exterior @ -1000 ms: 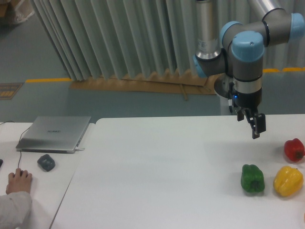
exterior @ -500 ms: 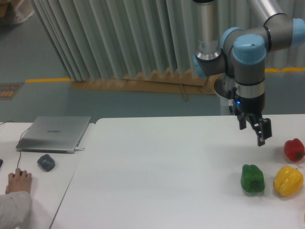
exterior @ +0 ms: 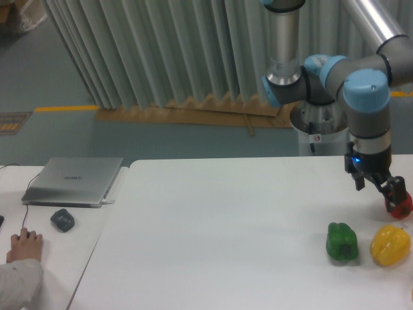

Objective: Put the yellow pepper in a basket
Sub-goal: 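Lower the open gripper down onto the yellow bell pepper, then close the gripper around the yellow pepper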

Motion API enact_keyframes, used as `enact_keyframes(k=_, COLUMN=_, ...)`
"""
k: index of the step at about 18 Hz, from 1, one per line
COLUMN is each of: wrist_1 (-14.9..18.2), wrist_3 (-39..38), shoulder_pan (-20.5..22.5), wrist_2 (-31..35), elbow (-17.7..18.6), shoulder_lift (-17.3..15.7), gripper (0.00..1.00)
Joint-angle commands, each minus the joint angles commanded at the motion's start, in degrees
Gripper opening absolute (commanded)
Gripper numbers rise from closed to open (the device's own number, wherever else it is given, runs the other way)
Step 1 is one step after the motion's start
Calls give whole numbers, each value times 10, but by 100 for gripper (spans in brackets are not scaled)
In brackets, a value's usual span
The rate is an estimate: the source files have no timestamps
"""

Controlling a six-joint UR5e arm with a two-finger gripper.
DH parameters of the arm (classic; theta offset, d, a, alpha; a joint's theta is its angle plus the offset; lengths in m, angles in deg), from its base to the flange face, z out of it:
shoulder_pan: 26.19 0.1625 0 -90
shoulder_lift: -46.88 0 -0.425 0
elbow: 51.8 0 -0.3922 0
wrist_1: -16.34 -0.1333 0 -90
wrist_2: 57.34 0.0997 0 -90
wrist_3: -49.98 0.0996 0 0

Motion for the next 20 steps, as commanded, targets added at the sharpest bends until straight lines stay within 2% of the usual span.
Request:
enact_keyframes(k=4, wrist_1=-25, wrist_3=3, shoulder_pan=4, wrist_2=0, elbow=-33, shoulder_lift=37, gripper=100)
enact_keyframes(k=7, wrist_1=-61, wrist_3=2, shoulder_pan=2, wrist_2=5, elbow=-34, shoulder_lift=57, gripper=100)
enact_keyframes(k=9, wrist_1=-73, wrist_3=1, shoulder_pan=3, wrist_2=8, elbow=-31, shoulder_lift=70, gripper=100)
enact_keyframes(k=13, wrist_1=-71, wrist_3=1, shoulder_pan=1, wrist_2=54, elbow=-25, shoulder_lift=84, gripper=100)
enact_keyframes(k=17, wrist_1=-69, wrist_3=3, shoulder_pan=0, wrist_2=59, elbow=-11, shoulder_lift=72, gripper=100)
enact_keyframes(k=20, wrist_1=-71, wrist_3=-2, shoulder_pan=0, wrist_2=60, elbow=-9, shoulder_lift=83, gripper=100)
